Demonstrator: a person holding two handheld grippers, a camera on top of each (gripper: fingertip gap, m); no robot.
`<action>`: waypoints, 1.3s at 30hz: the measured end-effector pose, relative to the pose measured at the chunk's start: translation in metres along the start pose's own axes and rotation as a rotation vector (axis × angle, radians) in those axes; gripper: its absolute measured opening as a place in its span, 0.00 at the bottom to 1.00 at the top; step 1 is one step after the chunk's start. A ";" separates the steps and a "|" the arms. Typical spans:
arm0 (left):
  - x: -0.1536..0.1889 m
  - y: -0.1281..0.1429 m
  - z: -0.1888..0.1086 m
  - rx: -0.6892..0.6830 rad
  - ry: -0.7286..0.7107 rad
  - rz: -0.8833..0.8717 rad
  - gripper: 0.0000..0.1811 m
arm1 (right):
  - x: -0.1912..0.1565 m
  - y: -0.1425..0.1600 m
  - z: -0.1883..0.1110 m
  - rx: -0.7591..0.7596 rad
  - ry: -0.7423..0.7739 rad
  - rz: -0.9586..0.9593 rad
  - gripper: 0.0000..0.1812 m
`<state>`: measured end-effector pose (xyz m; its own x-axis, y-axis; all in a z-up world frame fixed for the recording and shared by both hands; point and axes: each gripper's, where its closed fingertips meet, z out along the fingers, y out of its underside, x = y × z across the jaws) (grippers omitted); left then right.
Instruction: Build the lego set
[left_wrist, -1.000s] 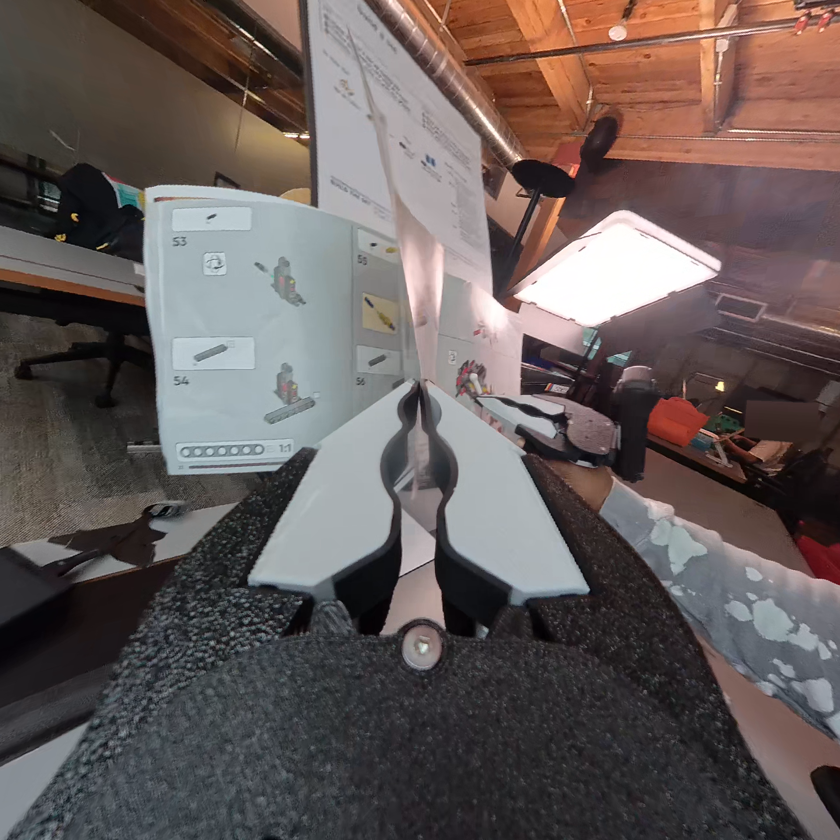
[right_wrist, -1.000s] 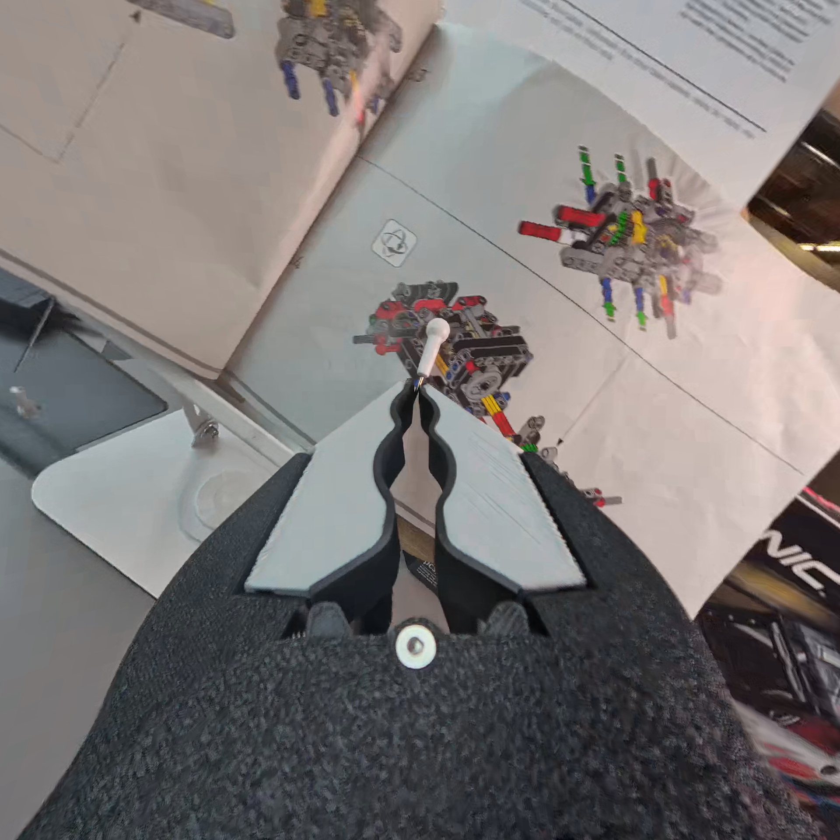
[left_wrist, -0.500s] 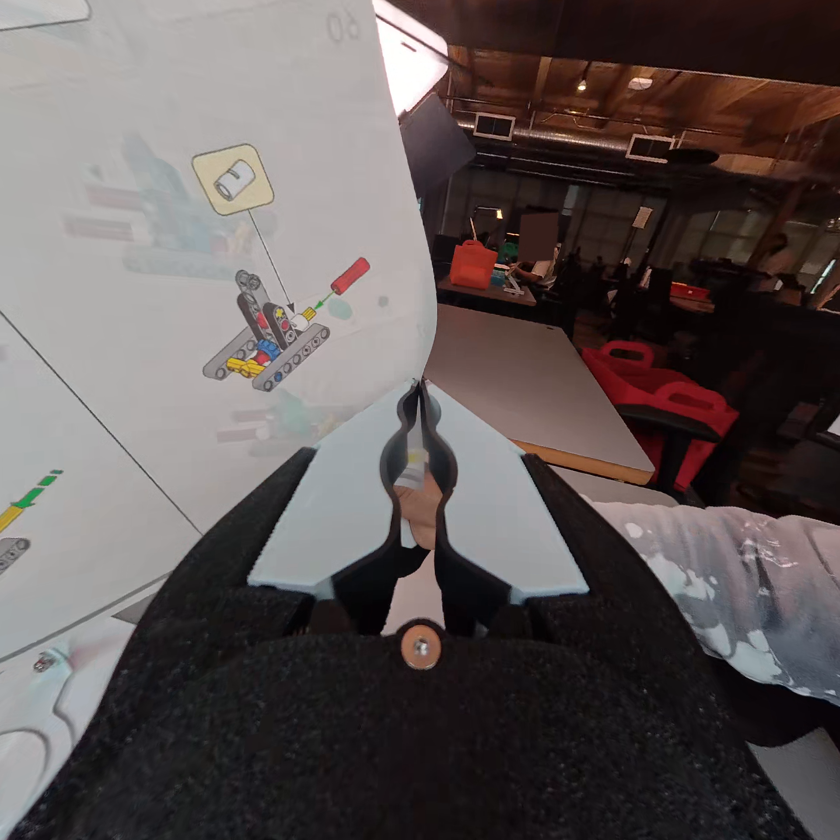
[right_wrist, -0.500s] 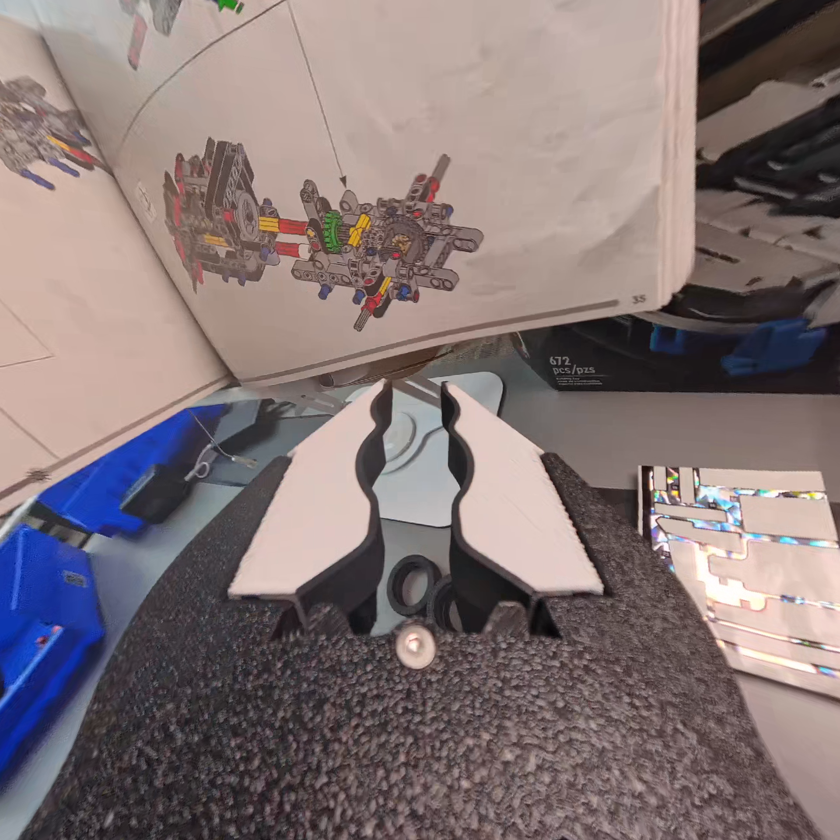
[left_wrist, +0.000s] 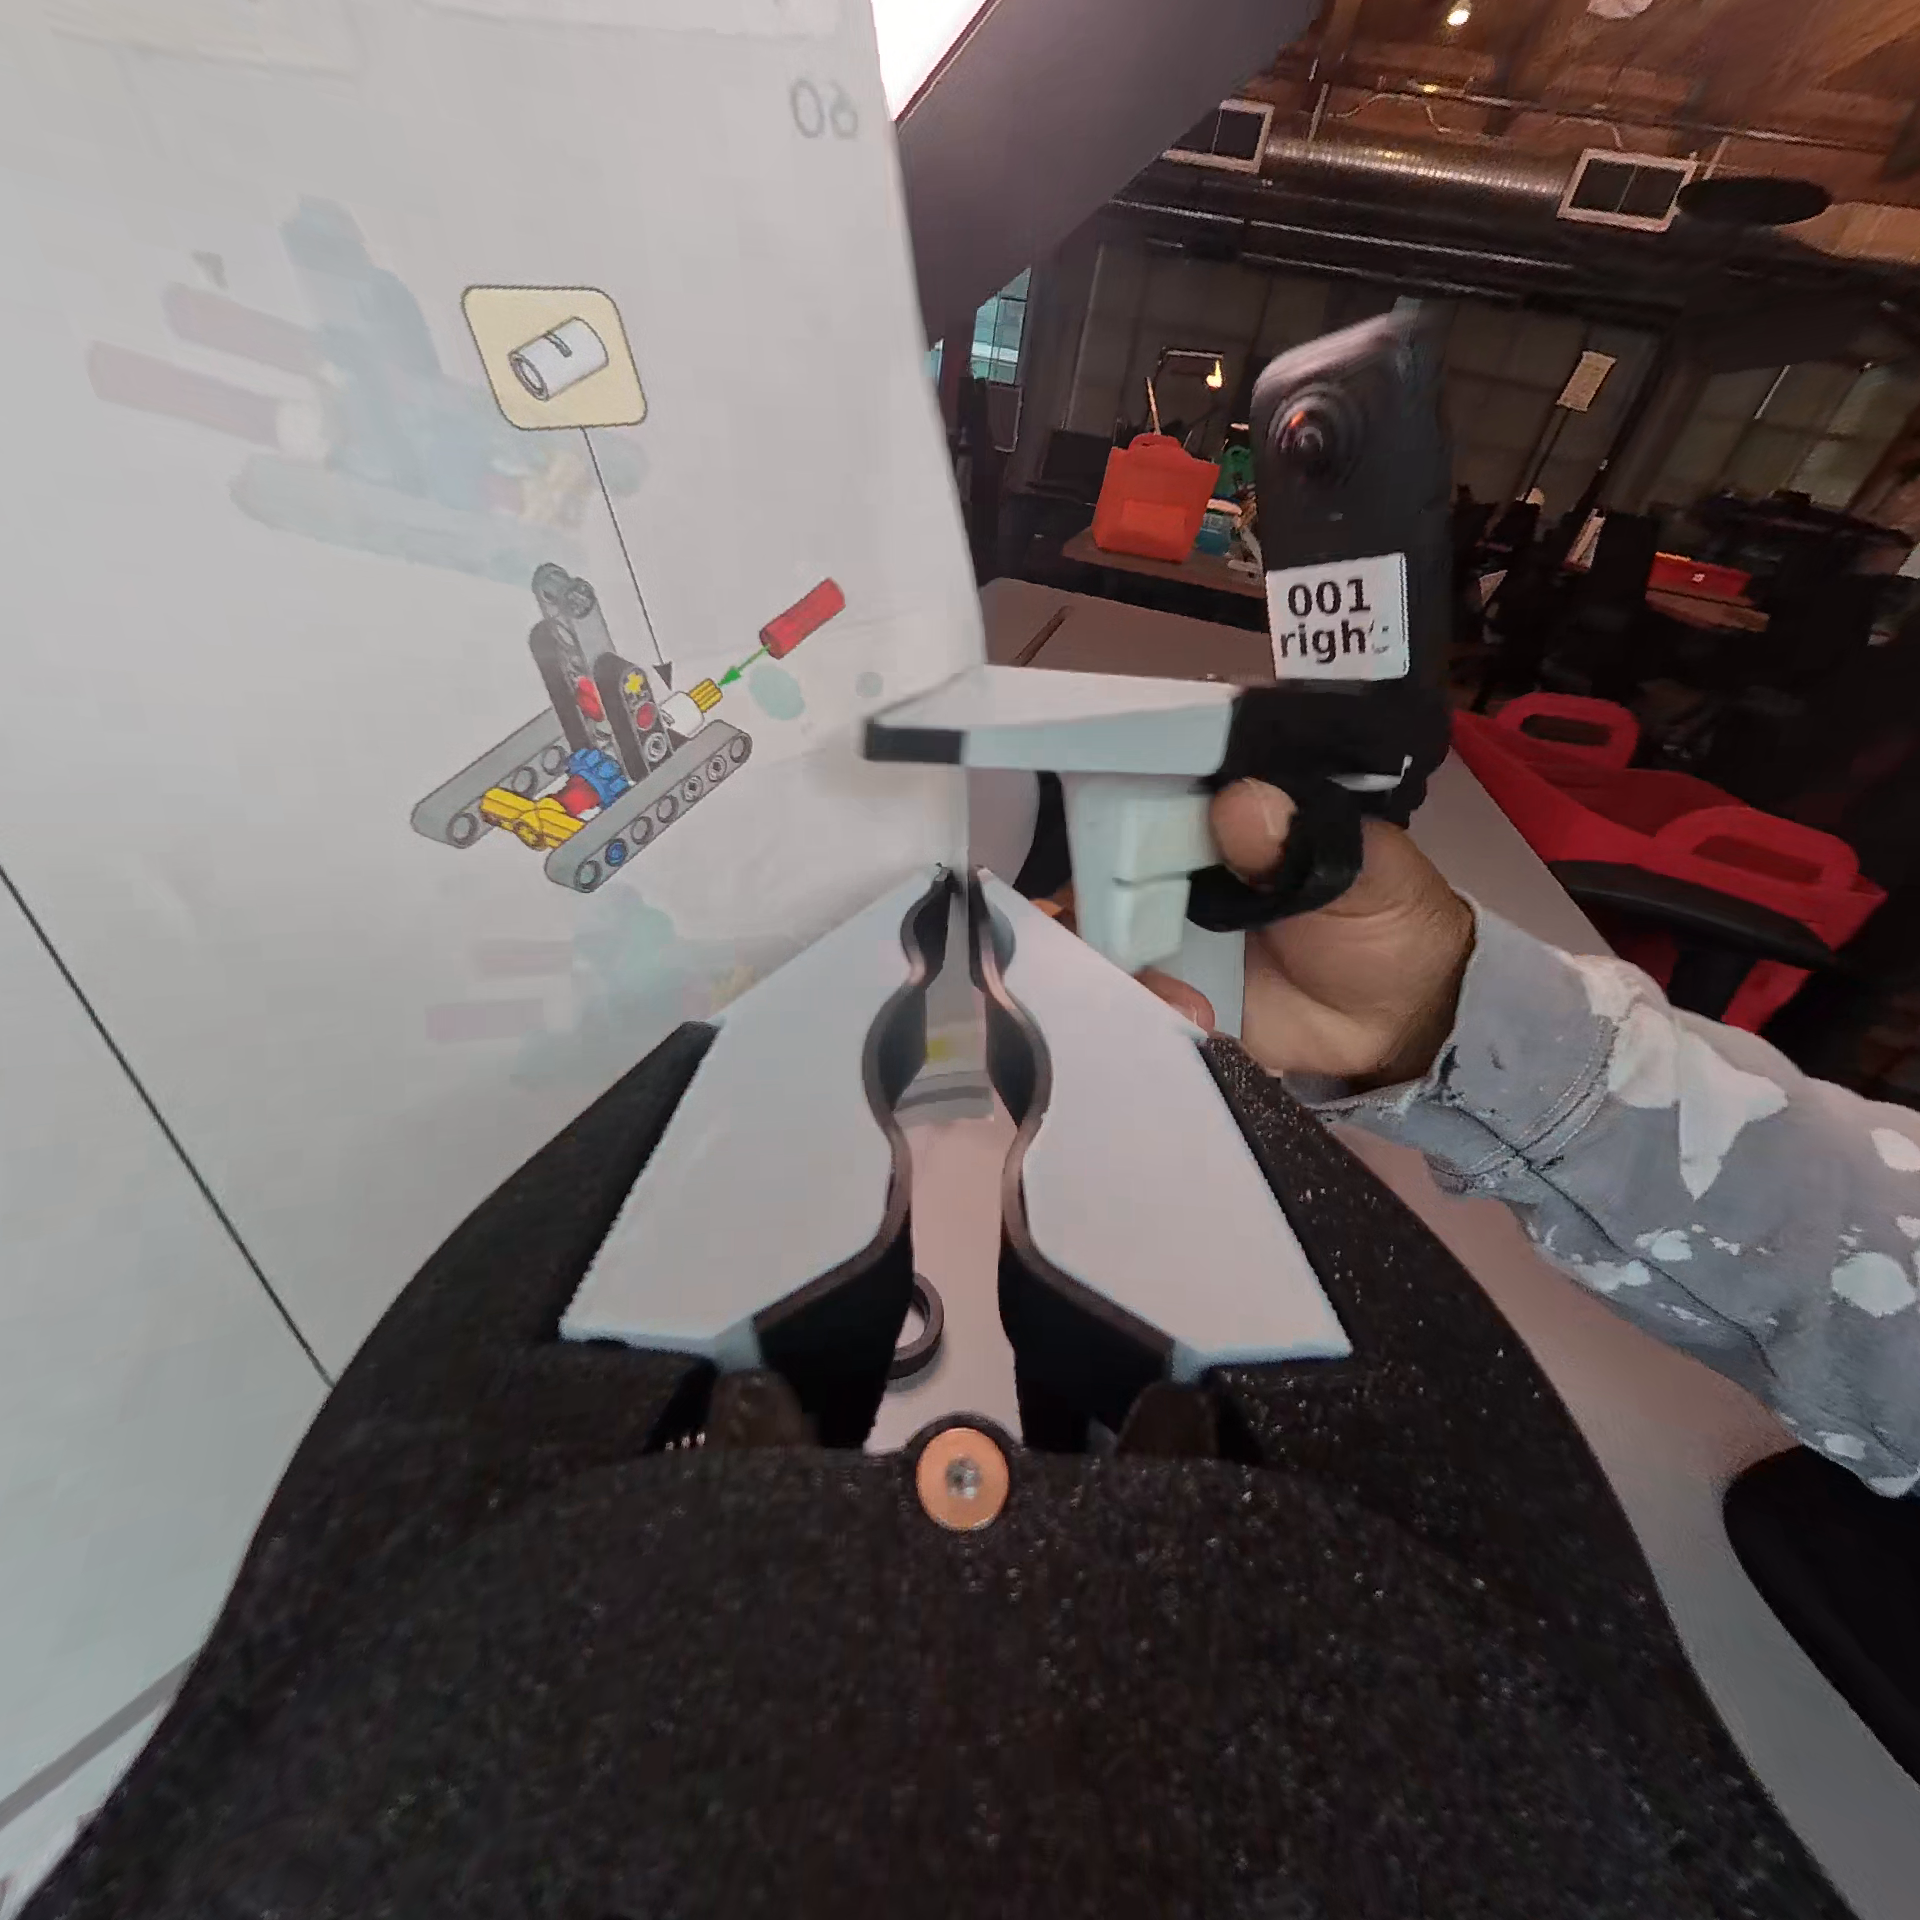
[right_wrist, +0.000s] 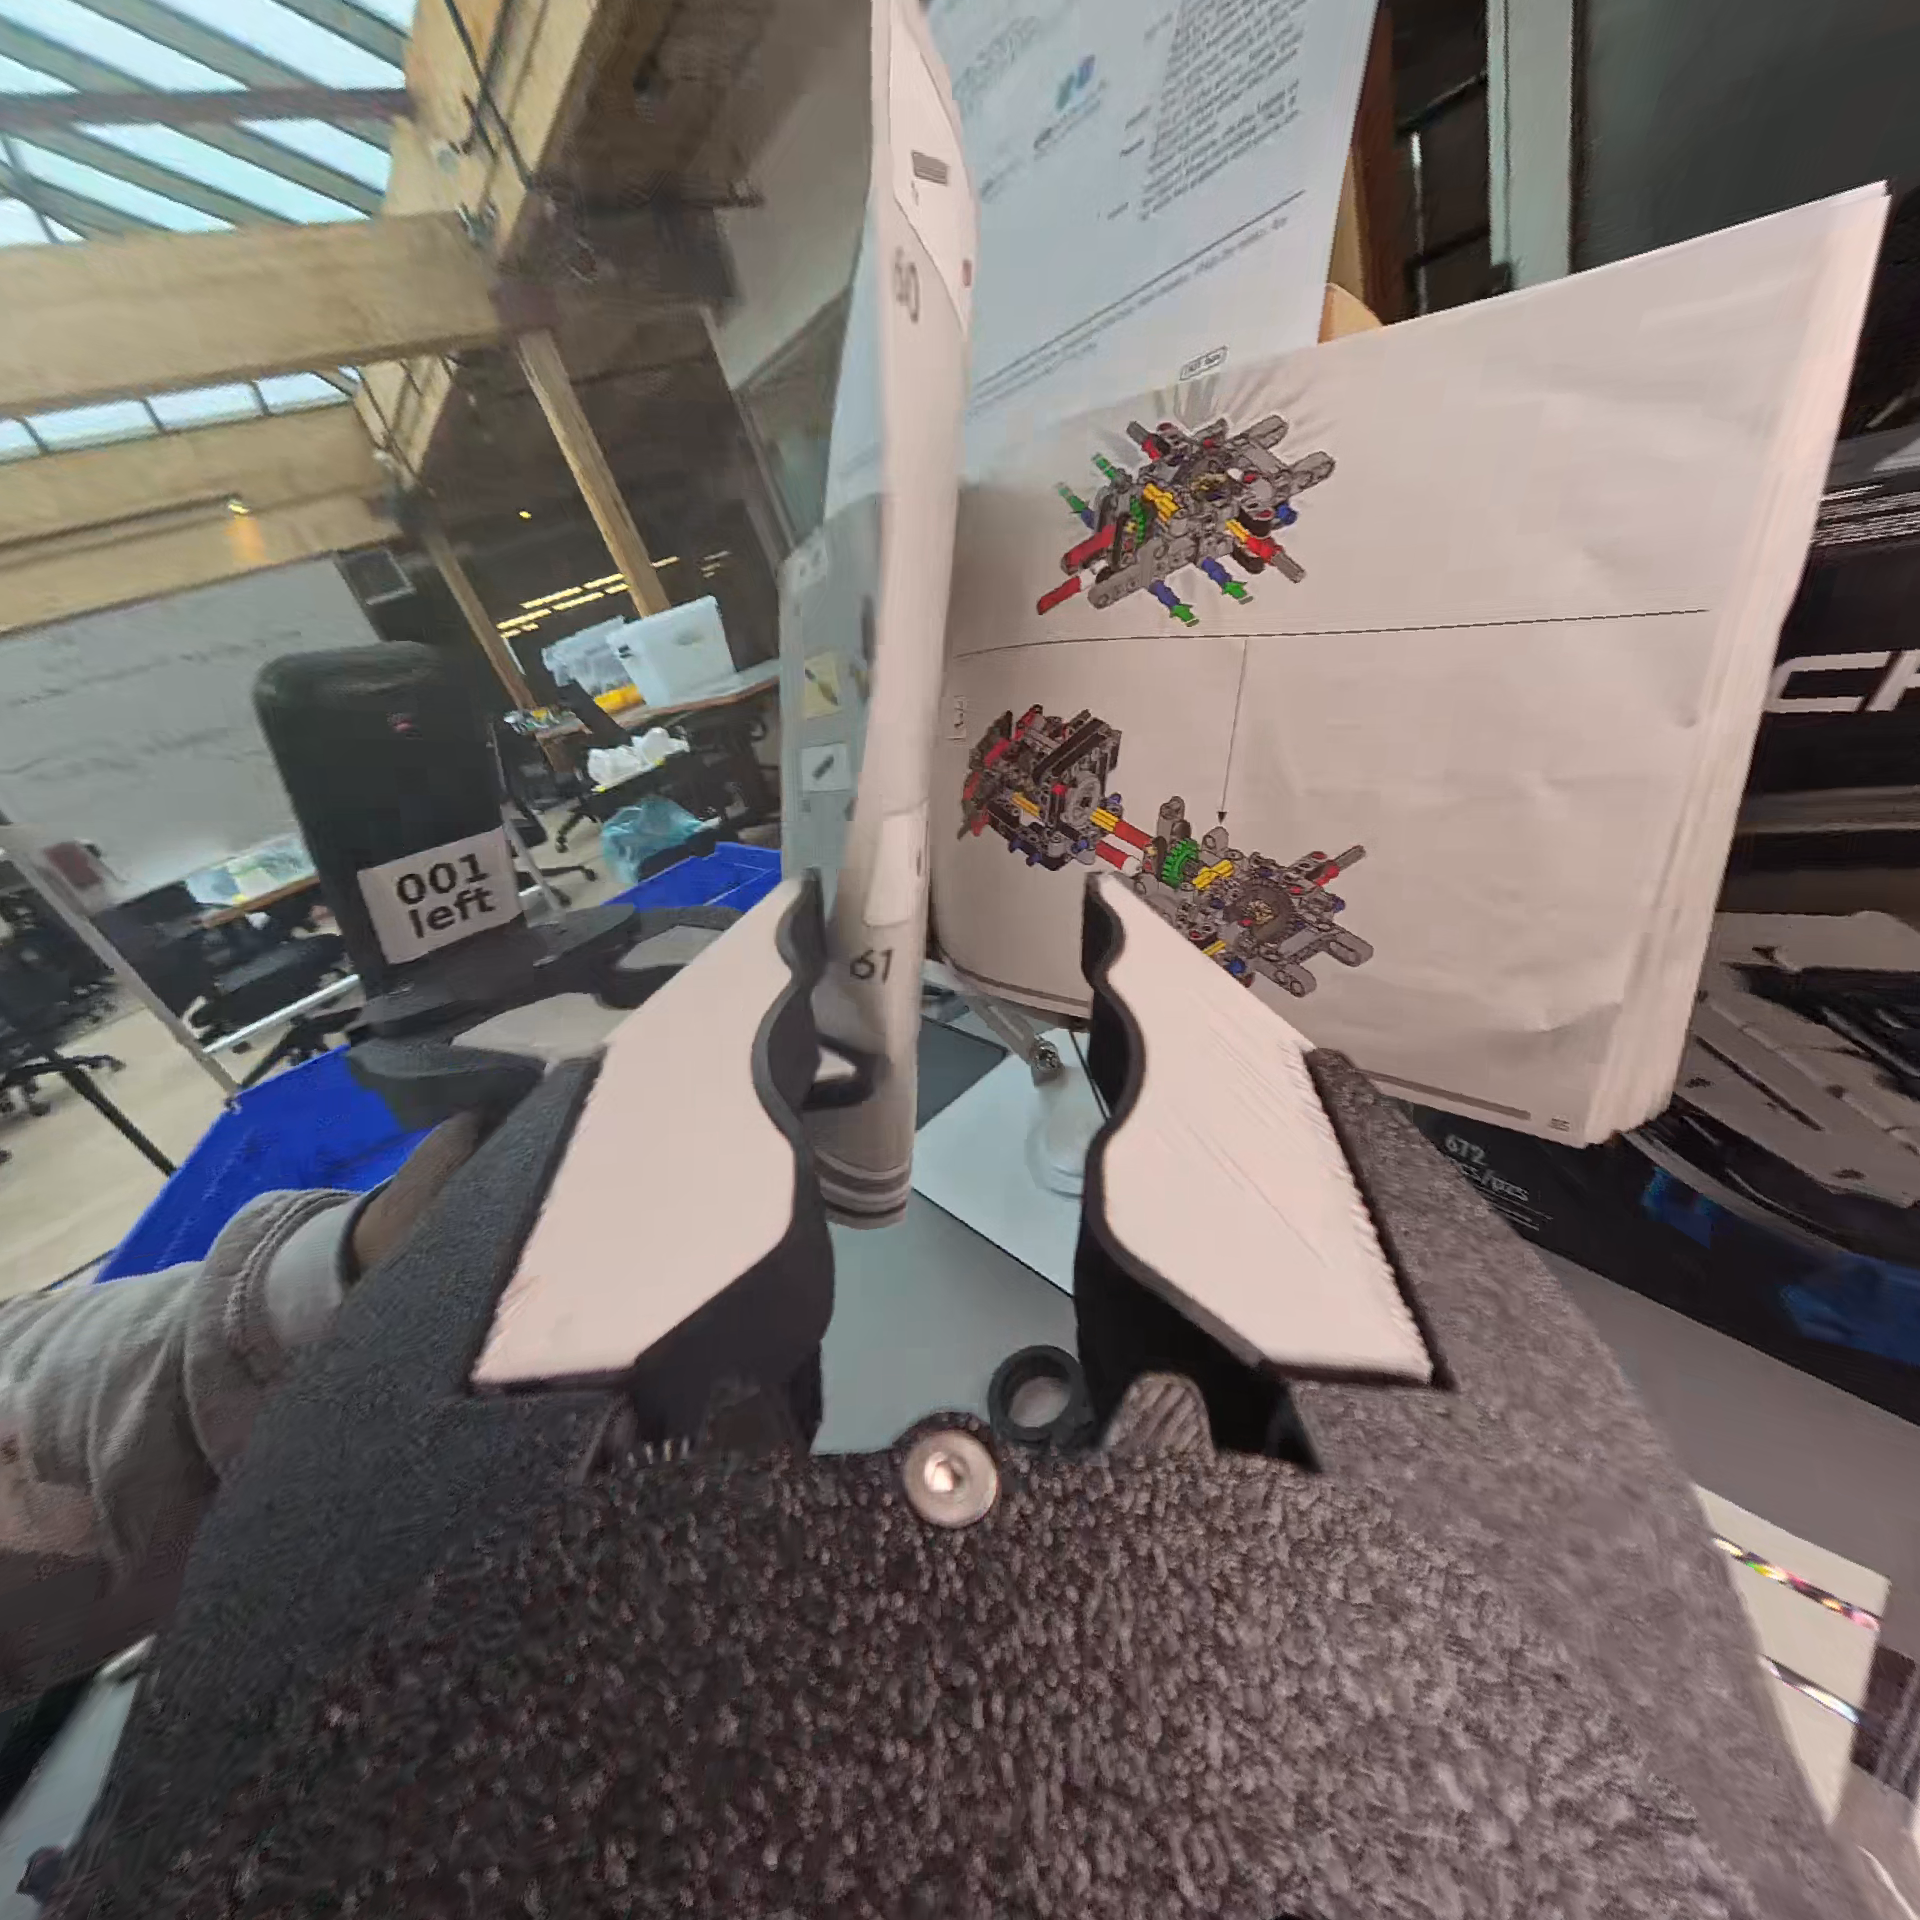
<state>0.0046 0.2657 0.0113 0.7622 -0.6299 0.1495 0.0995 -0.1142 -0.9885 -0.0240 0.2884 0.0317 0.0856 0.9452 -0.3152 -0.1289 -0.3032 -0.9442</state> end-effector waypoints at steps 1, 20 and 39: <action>-0.002 0.004 0.004 -0.022 -0.007 0.004 0.05 | 0.008 -0.001 0.004 -0.023 0.036 -0.012 0.12; -0.173 0.020 -0.102 -0.471 -0.766 0.588 0.05 | 0.171 -0.024 0.005 -0.103 0.897 -0.408 0.20; -0.172 0.030 -0.098 -0.470 -0.768 0.715 0.11 | 0.027 0.078 0.093 -0.169 0.500 -0.632 0.16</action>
<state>-0.1866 0.2951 -0.0414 0.7533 -0.0501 -0.6557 -0.6382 -0.2962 -0.7106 -0.1239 0.3013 -0.0411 0.5276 0.7898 0.3130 0.2382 0.2161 -0.9469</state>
